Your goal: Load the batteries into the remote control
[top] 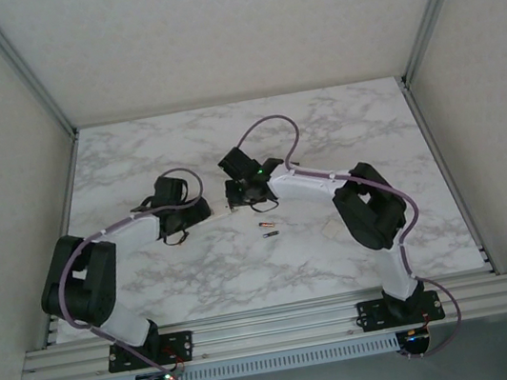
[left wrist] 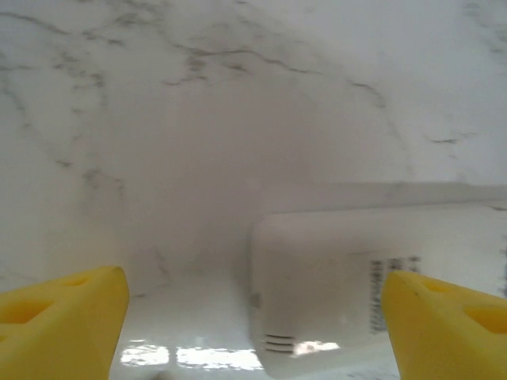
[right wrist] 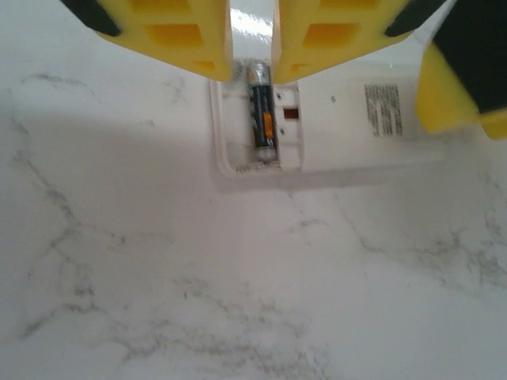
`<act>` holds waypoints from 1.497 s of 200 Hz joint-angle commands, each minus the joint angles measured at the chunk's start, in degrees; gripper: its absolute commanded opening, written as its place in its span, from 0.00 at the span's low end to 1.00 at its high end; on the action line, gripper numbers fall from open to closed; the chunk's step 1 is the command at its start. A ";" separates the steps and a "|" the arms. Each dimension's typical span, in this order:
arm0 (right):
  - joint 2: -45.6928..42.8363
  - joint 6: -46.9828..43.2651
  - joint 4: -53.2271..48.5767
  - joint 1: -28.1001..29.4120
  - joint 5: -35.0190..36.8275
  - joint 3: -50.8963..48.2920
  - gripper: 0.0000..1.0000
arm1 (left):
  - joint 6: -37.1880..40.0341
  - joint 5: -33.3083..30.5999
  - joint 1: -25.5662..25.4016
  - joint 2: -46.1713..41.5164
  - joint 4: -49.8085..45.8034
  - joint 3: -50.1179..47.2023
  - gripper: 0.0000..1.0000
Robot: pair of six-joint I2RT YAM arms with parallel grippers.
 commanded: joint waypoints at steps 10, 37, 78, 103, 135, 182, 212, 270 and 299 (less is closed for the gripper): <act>-7.99 0.13 -0.20 -0.03 -0.44 -5.39 0.26 | -5.13 -11.04 0.47 -9.54 3.14 -5.79 0.87; -12.47 -0.77 -0.79 -0.04 0.70 -8.19 0.31 | -4.85 -11.91 1.40 -15.51 0.45 -7.82 0.87; -14.71 -0.52 -0.83 -0.04 0.48 -9.52 0.34 | -0.13 -5.49 1.76 -11.33 -6.22 -5.63 0.74; -14.79 -0.08 -0.20 -0.04 -0.67 -9.76 0.35 | 1.62 -6.20 1.00 -8.71 -8.87 -4.31 0.65; -14.87 -0.23 -0.76 -0.04 -0.82 -9.89 0.35 | 2.10 -3.72 0.17 -7.79 -9.26 -3.93 0.60; -15.16 -0.59 -1.23 -0.04 -0.66 -9.86 0.35 | 2.19 -4.29 -1.08 -7.07 -10.45 -4.24 0.61; -15.32 -0.63 -1.60 -0.04 -0.46 -9.57 0.35 | 2.38 -5.23 -1.75 -5.01 -11.57 -3.19 0.50; -16.21 -0.23 -2.52 -0.04 0.29 -9.72 0.36 | 2.05 -4.23 -2.84 -3.87 -12.74 -2.00 0.32; -18.40 0.66 -3.27 -0.30 1.09 -10.29 0.37 | 0.52 -0.44 -2.95 -5.15 -11.49 -2.08 0.19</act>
